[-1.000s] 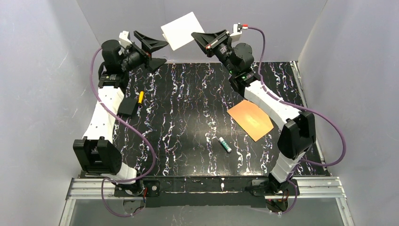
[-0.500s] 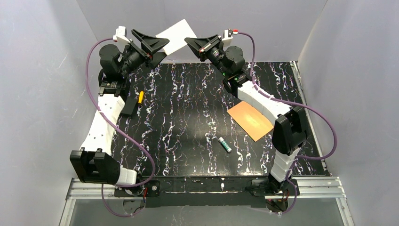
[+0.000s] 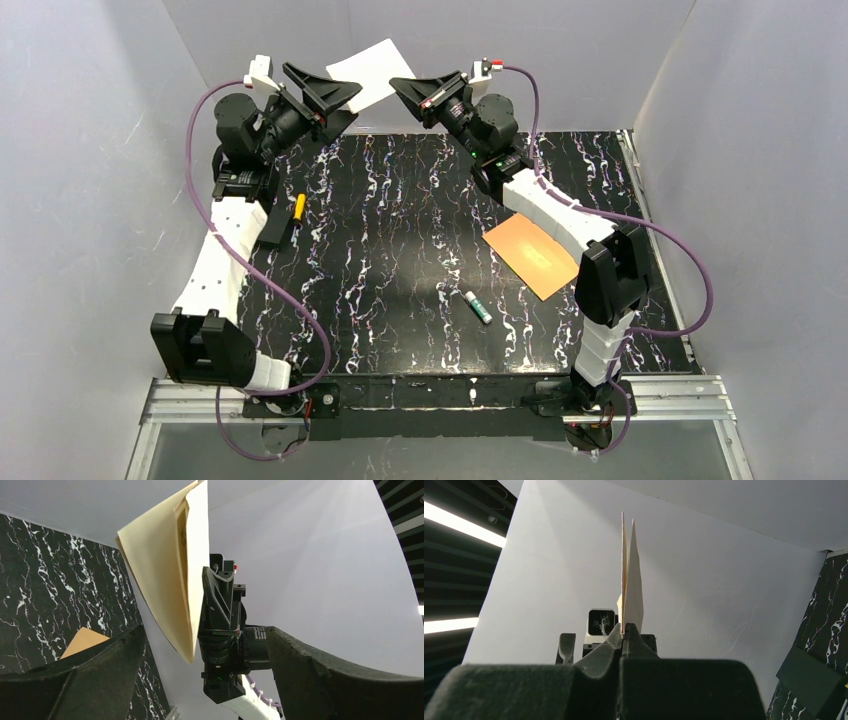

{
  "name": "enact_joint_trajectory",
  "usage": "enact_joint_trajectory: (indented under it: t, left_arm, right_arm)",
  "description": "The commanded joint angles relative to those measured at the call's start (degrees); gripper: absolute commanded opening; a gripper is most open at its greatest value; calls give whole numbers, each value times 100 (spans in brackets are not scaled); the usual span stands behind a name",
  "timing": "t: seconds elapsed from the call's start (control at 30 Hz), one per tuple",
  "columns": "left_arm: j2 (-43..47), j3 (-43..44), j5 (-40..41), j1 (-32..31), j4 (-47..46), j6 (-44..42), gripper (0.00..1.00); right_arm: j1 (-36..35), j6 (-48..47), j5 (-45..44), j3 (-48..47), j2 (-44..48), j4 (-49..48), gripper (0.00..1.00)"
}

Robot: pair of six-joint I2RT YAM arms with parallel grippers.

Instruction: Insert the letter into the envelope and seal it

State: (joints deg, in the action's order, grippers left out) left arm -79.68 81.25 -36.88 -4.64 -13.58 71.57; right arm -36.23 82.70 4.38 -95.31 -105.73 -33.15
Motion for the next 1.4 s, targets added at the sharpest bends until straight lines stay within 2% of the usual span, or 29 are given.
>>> enact_joint_trajectory:
  t: [0.0, 0.2, 0.27, 0.43, 0.53, 0.7, 0.77, 0.9, 0.97, 1.03, 1.07, 1.1, 1.13, 1.17, 1.2, 1.27, 1.37]
  left_arm:
    - [-311, 342, -462, -93, -118, 500, 80]
    - [-315, 317, -402, -322, -124, 639, 40]
    - [-311, 303, -369, -318, -119, 639, 31]
    - [-355, 318, -416, -318, -127, 662, 16]
    - [-331, 283, -362, -310, -127, 616, 14]
    - [-319, 259, -232, -283, -123, 551, 32]
    - [-364, 295, -244, -283, -126, 610, 33]
    - [-483, 374, -377, -283, -122, 682, 16]
    - [-463, 326, -372, -283, -126, 678, 0]
    - [-452, 309, -407, -283, -123, 632, 0]
    - [-447, 311, -441, -283, -119, 597, 0]
    - [-450, 305, -484, -283, -123, 536, 0]
    - [-448, 312, -550, -271, -121, 451, 0]
    - [-464, 332, -665, -255, -121, 356, 0]
    - [-487, 350, -798, -240, -126, 220, 0]
    - [-557, 396, -1230, -190, -117, -178, 0]
    - [-636, 369, -1970, -128, -35, -816, 0]
  right_arm:
    - [-25, 32, 13, -192, -2, -316, 1]
    - [-57, 144, 49, -163, -125, -443, 1]
    - [-60, 149, 48, -113, -112, -426, 1]
    - [-60, 193, 47, 30, -27, -440, 1]
    - [-60, 310, 80, 119, 10, -516, 1]
    - [-61, 371, 101, 252, 92, -515, 1]
    - [-60, 424, 130, 285, 103, -526, 1]
    - [-60, 484, 129, 314, 142, -544, 1]
    - [-60, 484, 141, 279, 128, -537, 1]
    - [-60, 469, 165, 274, 123, -507, 1]
    - [-55, 460, 172, 288, 131, -493, 7]
    - [-52, 440, 183, 311, 144, -480, 19]
    - [-37, 386, 206, 330, 167, -438, 38]
    - [-15, 285, 224, 362, 218, -368, 66]
    - [17, 108, 252, 381, 277, -267, 78]
    - [125, -332, 351, 466, 446, -79, 91]
    - [449, -900, 649, 722, 783, 135, 98]
